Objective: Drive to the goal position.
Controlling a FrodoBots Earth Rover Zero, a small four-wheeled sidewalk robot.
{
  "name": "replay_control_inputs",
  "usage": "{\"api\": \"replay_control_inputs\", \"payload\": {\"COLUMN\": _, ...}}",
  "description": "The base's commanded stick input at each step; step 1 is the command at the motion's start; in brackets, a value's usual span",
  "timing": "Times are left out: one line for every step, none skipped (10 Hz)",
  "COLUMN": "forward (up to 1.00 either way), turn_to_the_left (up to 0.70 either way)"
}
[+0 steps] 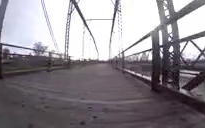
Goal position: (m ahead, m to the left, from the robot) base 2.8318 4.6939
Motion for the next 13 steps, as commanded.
{"api": "replay_control_inputs", "payload": {"forward": 1.00, "turn_to_the_left": 0.00}}
{"api": "replay_control_inputs", "payload": {"forward": 1.00, "turn_to_the_left": 0.00}}
{"api": "replay_control_inputs", "payload": {"forward": 1.00, "turn_to_the_left": 0.00}}
{"api": "replay_control_inputs", "payload": {"forward": 1.00, "turn_to_the_left": 0.00}}
{"api": "replay_control_inputs", "payload": {"forward": 1.00, "turn_to_the_left": 0.00}}
{"api": "replay_control_inputs", "payload": {"forward": 1.00, "turn_to_the_left": 0.00}}
{"api": "replay_control_inputs", "payload": {"forward": 1.00, "turn_to_the_left": 0.00}}
{"api": "replay_control_inputs", "payload": {"forward": 1.00, "turn_to_the_left": 0.00}}
{"api": "replay_control_inputs", "payload": {"forward": 1.00, "turn_to_the_left": 0.00}}
{"api": "replay_control_inputs", "payload": {"forward": 1.00, "turn_to_the_left": 0.00}}
{"api": "replay_control_inputs", "payload": {"forward": 1.00, "turn_to_the_left": 0.00}}
{"api": "replay_control_inputs", "payload": {"forward": 1.00, "turn_to_the_left": -0.03}}
{"api": "replay_control_inputs", "payload": {"forward": 1.00, "turn_to_the_left": -0.03}}
